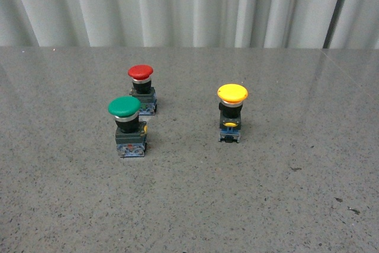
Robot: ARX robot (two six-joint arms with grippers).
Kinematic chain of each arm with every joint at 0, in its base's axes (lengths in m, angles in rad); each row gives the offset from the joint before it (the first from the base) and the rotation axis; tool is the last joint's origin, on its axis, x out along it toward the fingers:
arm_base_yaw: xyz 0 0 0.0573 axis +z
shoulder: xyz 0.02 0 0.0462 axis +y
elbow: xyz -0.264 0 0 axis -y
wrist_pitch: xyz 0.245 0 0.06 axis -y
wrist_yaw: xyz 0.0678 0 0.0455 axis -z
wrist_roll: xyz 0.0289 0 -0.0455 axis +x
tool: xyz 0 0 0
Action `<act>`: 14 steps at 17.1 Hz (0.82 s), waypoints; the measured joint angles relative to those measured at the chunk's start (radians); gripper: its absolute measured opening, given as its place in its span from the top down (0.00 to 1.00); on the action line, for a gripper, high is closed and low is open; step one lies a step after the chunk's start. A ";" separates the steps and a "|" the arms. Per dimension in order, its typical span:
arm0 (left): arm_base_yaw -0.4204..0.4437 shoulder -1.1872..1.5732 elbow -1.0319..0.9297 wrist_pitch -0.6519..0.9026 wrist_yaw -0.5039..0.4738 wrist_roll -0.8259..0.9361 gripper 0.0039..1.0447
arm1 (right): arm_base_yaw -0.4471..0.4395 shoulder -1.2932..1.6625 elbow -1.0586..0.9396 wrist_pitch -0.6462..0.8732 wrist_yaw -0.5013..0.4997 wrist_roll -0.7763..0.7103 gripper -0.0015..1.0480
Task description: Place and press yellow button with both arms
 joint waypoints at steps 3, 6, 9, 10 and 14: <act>0.000 -0.048 0.000 -0.051 0.000 0.000 0.99 | 0.000 0.000 0.000 0.000 0.000 0.000 0.06; 0.000 -0.105 0.001 -0.120 0.000 0.000 0.99 | 0.000 0.000 0.000 0.000 0.000 0.000 0.06; 0.000 -0.240 0.004 -0.251 -0.002 0.000 0.99 | 0.000 0.000 0.000 0.002 -0.001 0.000 0.06; 0.001 -0.240 0.001 -0.261 0.000 0.000 0.99 | 0.000 0.000 0.000 0.001 0.000 0.000 0.06; 0.001 -0.240 0.001 -0.258 0.000 0.000 0.72 | 0.000 0.000 0.000 0.000 0.000 0.000 0.06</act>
